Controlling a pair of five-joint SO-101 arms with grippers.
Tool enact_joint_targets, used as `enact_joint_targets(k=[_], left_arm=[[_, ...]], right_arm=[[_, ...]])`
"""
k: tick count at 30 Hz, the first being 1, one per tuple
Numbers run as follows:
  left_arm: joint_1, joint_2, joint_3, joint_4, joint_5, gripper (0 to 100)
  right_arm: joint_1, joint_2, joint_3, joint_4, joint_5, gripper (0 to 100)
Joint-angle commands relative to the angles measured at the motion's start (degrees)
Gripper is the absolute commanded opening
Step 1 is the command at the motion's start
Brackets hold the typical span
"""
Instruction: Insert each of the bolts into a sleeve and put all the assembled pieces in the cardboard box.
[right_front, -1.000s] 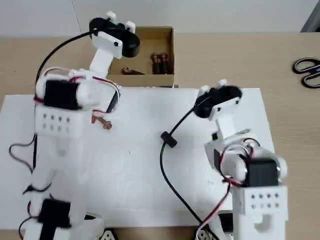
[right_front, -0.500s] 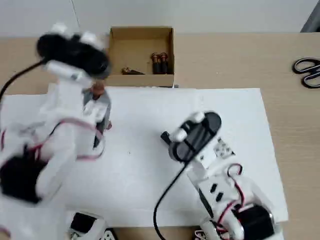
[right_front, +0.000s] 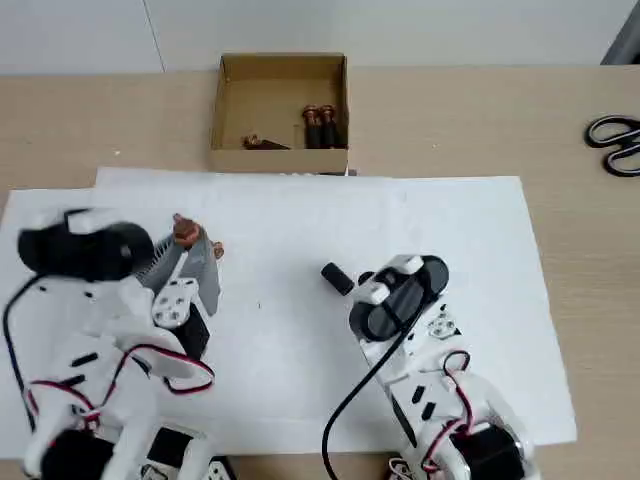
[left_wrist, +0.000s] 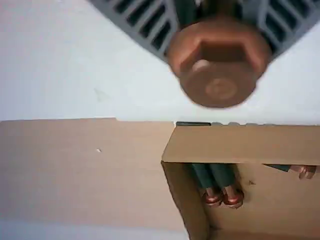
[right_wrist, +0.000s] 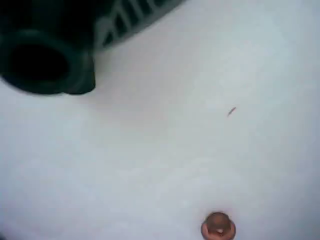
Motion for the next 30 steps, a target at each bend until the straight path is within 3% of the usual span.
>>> enact_joint_targets(k=[1,6,16,23,30], left_arm=[[0.00,-5.80,5.76,-3.60,0.70,0],[0.26,-11.60,13.41,-5.98,1.93,1],[4.84,-16.70,25.54,-19.16,2.20,1],[8.97,-16.88,25.63,-18.99,9.76,1],[8.88,-16.88,25.63,-18.99,10.81,1]], right_arm=[[-0.40,-0.31,2.81,-5.58,-1.41,0.3],[-1.71,-0.31,8.70,-16.66,-1.49,0.3],[-16.48,-0.31,18.81,-30.99,-1.41,0.3],[-17.45,-0.31,19.78,-33.10,-1.32,0.3],[-17.45,-0.31,19.78,-33.27,-1.14,0.3]])
